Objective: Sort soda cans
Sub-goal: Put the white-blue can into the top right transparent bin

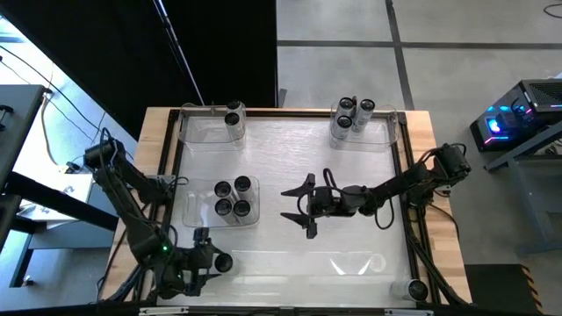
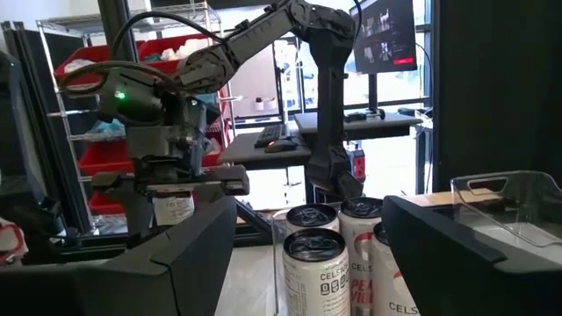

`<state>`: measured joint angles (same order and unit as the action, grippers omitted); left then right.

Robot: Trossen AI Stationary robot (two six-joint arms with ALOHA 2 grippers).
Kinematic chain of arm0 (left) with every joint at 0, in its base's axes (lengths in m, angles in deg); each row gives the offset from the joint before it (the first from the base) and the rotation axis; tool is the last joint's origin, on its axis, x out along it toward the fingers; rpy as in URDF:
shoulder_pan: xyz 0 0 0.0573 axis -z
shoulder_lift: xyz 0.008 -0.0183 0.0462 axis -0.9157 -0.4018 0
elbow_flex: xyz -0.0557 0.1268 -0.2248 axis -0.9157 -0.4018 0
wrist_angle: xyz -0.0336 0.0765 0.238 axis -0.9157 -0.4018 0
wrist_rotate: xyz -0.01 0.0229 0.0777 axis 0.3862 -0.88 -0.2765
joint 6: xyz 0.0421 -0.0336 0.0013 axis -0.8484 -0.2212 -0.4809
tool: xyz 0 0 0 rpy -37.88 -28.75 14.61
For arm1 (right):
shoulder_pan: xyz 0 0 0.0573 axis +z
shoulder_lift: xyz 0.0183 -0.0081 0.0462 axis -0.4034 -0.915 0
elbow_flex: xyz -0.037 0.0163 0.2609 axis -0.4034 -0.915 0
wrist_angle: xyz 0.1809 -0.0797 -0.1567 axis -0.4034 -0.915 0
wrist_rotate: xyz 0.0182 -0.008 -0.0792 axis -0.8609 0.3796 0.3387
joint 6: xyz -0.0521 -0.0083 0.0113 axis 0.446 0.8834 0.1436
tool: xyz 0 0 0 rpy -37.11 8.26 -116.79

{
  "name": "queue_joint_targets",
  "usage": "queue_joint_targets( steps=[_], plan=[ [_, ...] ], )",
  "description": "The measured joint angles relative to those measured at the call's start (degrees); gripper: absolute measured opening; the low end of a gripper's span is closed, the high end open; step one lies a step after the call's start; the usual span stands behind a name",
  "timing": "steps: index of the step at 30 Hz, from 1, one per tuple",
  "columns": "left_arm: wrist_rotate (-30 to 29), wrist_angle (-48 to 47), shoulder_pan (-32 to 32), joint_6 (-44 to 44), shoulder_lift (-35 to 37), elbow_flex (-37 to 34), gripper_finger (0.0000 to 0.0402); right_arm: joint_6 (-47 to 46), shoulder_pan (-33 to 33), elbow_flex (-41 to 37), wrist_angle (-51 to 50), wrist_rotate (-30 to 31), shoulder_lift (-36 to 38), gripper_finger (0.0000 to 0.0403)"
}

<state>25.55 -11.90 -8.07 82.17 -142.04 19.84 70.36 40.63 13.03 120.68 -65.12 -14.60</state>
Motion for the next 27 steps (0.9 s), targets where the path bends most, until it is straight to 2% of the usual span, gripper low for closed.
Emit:
queue_joint_targets(
  steps=[17, 21, 27],
  plan=[
    [-0.87, 4.62, -5.81, -8.37, -2.29, 0.00, 0.0287, -1.96, -0.02, 0.00, -1.65, 0.00, 0.00, 0.0280],
    [-3.09, 5.40, -6.97, -9.20, -2.44, -0.02, 0.0286, -1.96, -0.02, 0.00, -1.90, 0.00, 0.00, 0.0280],
    [-5.07, 11.78, -8.76, -15.57, -5.01, 0.02, 0.0271, -1.53, 0.17, -0.02, -2.06, 3.48, 0.00, 0.0280]
  ],
)
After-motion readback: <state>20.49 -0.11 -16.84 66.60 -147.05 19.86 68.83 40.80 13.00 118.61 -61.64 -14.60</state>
